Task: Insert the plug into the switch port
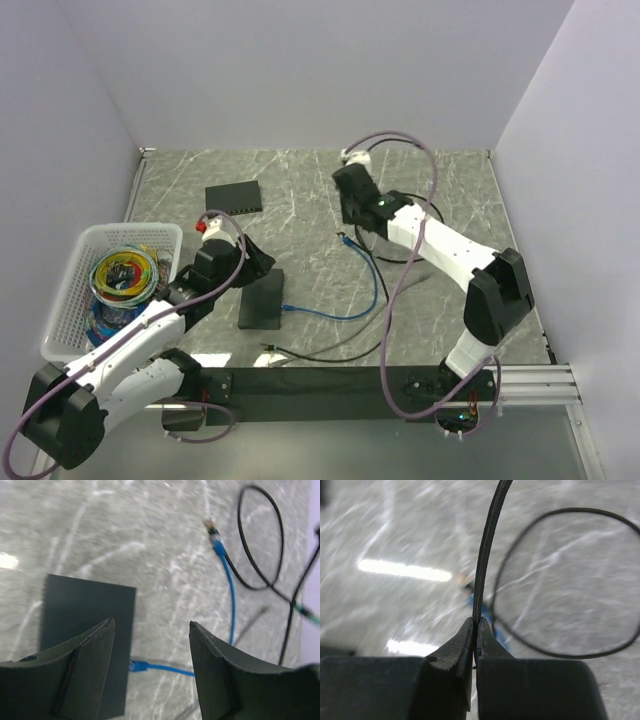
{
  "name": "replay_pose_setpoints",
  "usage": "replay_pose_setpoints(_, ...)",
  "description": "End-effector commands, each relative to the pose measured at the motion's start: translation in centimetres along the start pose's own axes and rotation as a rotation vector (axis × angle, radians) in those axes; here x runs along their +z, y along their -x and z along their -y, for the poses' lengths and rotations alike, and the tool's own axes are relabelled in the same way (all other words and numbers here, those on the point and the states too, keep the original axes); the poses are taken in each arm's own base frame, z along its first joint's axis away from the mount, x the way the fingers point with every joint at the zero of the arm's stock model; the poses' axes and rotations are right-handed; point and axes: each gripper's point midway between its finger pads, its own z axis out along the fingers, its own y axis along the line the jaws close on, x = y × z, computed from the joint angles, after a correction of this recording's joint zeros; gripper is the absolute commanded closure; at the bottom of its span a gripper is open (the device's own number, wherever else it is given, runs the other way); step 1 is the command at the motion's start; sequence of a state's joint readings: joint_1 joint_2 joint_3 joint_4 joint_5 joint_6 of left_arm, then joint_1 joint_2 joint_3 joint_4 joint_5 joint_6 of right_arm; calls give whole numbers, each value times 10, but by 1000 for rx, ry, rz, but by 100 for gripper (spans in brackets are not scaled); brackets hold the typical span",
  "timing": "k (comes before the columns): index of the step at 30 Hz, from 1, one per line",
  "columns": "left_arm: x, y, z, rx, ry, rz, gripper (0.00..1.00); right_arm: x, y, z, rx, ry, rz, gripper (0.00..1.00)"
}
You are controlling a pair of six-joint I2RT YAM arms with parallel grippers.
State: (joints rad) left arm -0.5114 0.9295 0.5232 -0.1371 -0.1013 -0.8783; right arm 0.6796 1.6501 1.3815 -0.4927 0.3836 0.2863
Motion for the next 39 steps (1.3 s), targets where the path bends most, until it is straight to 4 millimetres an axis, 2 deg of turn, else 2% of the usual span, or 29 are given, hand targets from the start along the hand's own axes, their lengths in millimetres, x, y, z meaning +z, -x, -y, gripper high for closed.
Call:
replay_pose_setpoints(1, -12, 0, 22, -1, -80, 6, 33, 23, 11, 80, 112, -263, -16, 100)
replay_pose_setpoints(3, -14, -7, 17, -11, -76, -7, 33, 37, 3, 102, 156, -294, -58, 100)
replay_pose_setpoints(4, -17, -8, 18, -12, -82, -5, 33, 44, 1, 129, 203, -334, -70, 100)
replay_pose_setpoints(8, -21, -12, 8, -6, -54, -12, 33, 61, -8, 177, 285, -393, -109, 100)
replay_pose_setpoints(9, -22, -11, 8, -1, -51, -8, 33, 63, -9, 180, 293, -390, -117, 100)
replay_pose_setpoints(10, -22, -11, 7, 4, -46, -11, 33, 65, -11, 177, 295, -361, -136, 90)
replay_pose_setpoints(11, -21, -11, 6, 8, -38, -14, 33, 69, -16, 176, 291, -351, -151, 61)
replay_pose_setpoints(12, -21, -11, 4, 17, -29, -15, 33, 69, -19, 172, 288, -339, -162, 49)
replay_pose_setpoints(13, -20, -12, 3, 21, -23, -16, 33, 69, -22, 163, 283, -307, -167, 40)
replay_pose_setpoints(14, -20, -11, 3, 26, -20, -15, 33, 64, -28, 146, 250, -278, -169, 34)
replay_pose_setpoints(15, -19, -12, 2, 29, -15, -16, 33, 59, -31, 131, 216, -256, -158, 32)
replay_pose_setpoints(16, -18, -12, 1, 30, -13, -16, 33, 47, -19, 121, 184, -247, -95, 30)
replay_pose_setpoints(17, -18, -13, -1, 30, -7, -19, 33, 38, -33, 85, 97, -204, -92, 29)
replay_pose_setpoints(19, -17, -15, -4, 34, 3, -26, 33, 19, -33, 56, 34, -170, -29, 26)
replay_pose_setpoints(20, -17, -15, -5, 34, 9, -23, 33, 5, -42, 42, 3, -131, -11, 26)
replay_pose_setpoints(21, -17, -14, -5, 37, 11, -23, 33, -7, -49, 16, -23, -64, 6, 26)
replay_pose_setpoints(22, -17, -15, -7, 35, 21, -25, 33, -22, -46, 3, -11, -5, 41, 27)
replay_pose_setpoints(23, -18, -15, -7, 35, 21, -23, 33, -28, -61, -7, -20, 48, 17, 28)
replay_pose_setpoints(24, -19, -14, -8, 33, 23, -21, 34, -39, -68, -22, -25, 101, 22, 29)
replay_pose_setpoints(26, -20, -15, -11, 26, 28, -19, 33, -58, -80, -27, -38, 165, 41, 34)
replay_pose_setpoints(27, -22, -14, -11, 24, 25, -12, 33, -68, -89, -36, -52, 210, 37, 36)
replay_pose_setpoints(28, -23, -16, -13, 21, 31, -11, 33, -76, -97, -34, -50, 231, 33, 40)
replay_pose_setpoints(30, -25, -16, -14, 14, 25, -6, 33, -86, -116, -41, -50, 292, -27, 43)
replay_pose_setpoints(34, -26, -20, -20, 6, 32, -8, 33, -94, -163, -52, -77, 372, -169, 46)
replay_pose_setpoints(37, -27, -21, -21, -3, 29, -4, 33, -98, -187, -61, -76, 412, -237, 48)
replay_pose_setpoints(39, -28, -21, -22, -8, 28, -3, 33, -102, -197, -68, -77, 433, -262, 48)
